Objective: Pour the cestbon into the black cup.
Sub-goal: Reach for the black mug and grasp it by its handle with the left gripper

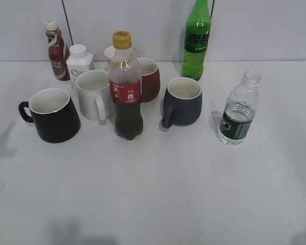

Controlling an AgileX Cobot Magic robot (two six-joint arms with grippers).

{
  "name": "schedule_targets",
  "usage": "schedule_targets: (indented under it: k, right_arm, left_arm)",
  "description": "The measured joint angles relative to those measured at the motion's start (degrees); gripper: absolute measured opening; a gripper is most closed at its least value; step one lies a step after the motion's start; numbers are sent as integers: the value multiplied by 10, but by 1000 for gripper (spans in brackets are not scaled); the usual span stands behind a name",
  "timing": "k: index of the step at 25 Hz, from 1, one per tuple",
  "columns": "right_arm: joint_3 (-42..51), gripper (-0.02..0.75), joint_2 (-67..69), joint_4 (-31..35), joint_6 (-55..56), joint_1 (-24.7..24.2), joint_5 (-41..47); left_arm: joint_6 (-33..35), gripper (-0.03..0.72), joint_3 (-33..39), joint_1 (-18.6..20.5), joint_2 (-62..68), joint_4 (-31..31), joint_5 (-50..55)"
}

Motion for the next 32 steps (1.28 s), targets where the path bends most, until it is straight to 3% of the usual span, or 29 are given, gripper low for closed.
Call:
schedule_targets:
  k: [3,8,14,18,25,32]
  right_arm:
    - [0,589,0,0,0,0,0]
    - [0,589,0,0,0,0,0]
    - [0,589,0,0,0,0,0]
    - [0,589,0,0,0,0,0]
    - [0,589,0,0,0,0,0]
    - [0,589,0,0,0,0,0]
  left_arm:
    - [3,438,2,10,121,-7,-104]
    - [4,438,2,63,279,-35,-207]
    - [5,437,7,78,420,50,-345]
    - [23,437,7,78,504,66,-415]
    - [61,437,6,78,597,81,-442]
    - [65,437,-46,78,642,83,-443]
